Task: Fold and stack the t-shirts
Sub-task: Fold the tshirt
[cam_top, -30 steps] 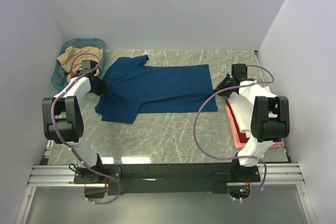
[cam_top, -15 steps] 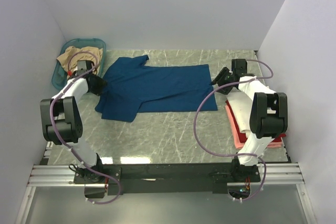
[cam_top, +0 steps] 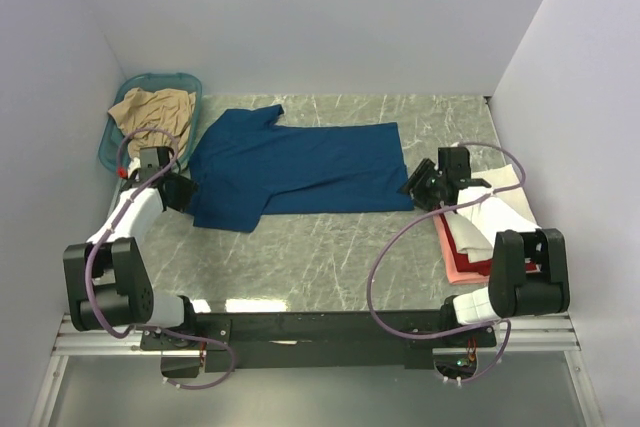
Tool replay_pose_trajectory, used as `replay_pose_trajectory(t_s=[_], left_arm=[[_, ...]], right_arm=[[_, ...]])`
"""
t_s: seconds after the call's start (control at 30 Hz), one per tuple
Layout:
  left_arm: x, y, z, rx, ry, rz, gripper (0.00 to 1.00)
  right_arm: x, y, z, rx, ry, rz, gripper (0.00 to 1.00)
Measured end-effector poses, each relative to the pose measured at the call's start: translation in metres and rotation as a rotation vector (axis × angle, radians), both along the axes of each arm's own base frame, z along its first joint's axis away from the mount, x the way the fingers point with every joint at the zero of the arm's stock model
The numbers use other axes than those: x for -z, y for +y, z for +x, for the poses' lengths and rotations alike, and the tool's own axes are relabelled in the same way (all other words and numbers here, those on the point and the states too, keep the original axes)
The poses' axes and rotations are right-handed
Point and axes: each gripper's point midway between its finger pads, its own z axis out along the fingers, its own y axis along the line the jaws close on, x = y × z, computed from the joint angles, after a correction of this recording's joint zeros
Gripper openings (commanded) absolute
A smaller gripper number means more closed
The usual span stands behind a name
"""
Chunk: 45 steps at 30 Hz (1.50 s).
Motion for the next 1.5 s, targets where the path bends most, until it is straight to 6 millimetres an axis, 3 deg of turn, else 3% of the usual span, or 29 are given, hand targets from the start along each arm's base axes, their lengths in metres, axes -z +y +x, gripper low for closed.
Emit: replay_pose_trajectory(t_s=[0.2,0.6,1.2,1.4,1.5], left_arm=[[0.016,0.0,-0.011,-0.014,0.044,-0.01,0.45],[0.036,0.008,-0.019,-0.019,0.077,-0.002,0.53],[0.055,0.014,-0.022,-0.039,0.129,0.016,0.48],[0.063,0.018,-0.022,-0.052,0.148,0.03,0.38],[0.064,0.019,-0.019,-0.056,0.142,0.034,0.26]], right_arm=[[0.024,-0.003,-0.019,0.01,0.058,-0.01,0.58],[0.04,-0.004,-0.014,0.026,0.074,-0.015,0.58],[0.054,-0.005,-0.011,0.038,0.09,-0.017,0.54],[0.056,-0.005,-0.006,0.042,0.08,-0.01,0.45],[0.058,-0.005,-0.005,0.044,0.085,-0.011,0.23]])
